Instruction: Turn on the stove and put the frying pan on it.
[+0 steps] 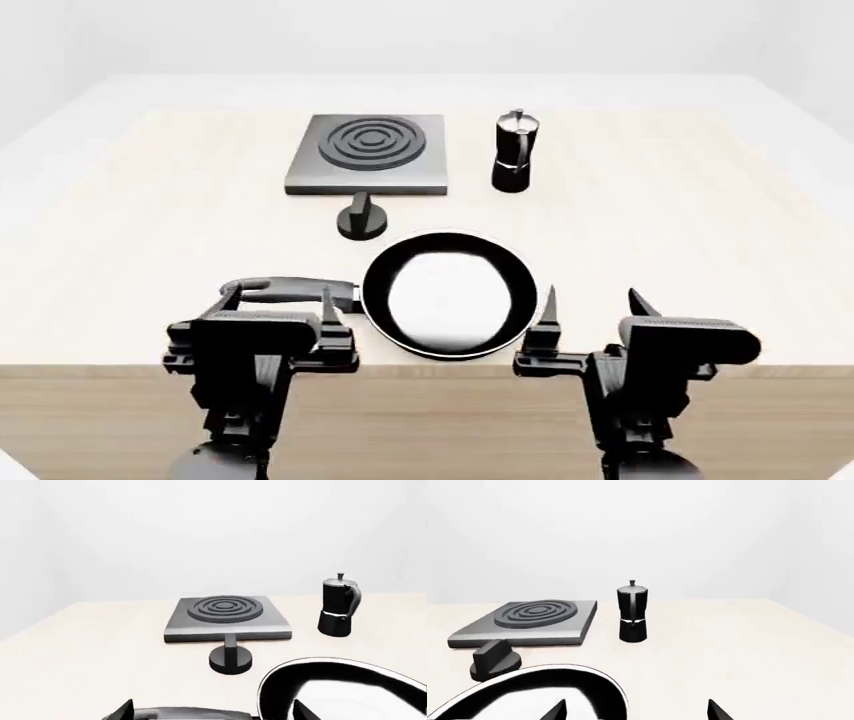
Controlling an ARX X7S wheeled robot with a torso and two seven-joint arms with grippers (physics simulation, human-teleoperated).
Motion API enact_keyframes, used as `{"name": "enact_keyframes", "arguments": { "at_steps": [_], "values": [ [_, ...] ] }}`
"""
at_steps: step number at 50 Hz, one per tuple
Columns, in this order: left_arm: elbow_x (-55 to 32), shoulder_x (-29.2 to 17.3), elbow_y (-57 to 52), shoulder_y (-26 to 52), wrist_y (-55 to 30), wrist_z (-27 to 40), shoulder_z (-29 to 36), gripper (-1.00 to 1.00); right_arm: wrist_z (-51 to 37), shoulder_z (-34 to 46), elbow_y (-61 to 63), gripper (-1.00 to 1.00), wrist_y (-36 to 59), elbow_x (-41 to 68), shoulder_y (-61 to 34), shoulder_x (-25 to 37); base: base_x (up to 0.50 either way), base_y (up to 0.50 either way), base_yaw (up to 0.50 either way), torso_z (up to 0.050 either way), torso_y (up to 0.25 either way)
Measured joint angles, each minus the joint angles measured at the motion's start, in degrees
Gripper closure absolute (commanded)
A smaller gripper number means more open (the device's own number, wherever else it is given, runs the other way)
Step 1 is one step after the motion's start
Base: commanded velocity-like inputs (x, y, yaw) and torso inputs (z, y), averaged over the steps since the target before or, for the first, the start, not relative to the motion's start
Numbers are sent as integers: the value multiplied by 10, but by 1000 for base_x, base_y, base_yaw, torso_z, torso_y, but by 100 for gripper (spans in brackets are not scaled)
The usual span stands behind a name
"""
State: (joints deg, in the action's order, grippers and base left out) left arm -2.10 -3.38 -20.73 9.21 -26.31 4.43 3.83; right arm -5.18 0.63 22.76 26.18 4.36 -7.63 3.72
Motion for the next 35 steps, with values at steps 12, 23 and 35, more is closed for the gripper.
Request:
{"name": "enact_keyframes", "arguments": {
  "at_steps": [12, 23, 35],
  "values": [
    [-9, -15, -96, 66, -130, 14, 5, -100, -29, -20, 113, -100, 143, 18, -64, 19, 0, 0, 0, 0, 0],
    [-21, -25, -122, 86, -170, 23, 3, -100, -102, -125, 146, -100, 161, -12, -76, 46, 0, 0, 0, 0, 0],
    [-32, -32, -129, 94, -183, 32, 2, -100, -120, -241, 190, -100, 177, 0, -56, 67, 292, 0, 0, 0, 0]
  ]
}}
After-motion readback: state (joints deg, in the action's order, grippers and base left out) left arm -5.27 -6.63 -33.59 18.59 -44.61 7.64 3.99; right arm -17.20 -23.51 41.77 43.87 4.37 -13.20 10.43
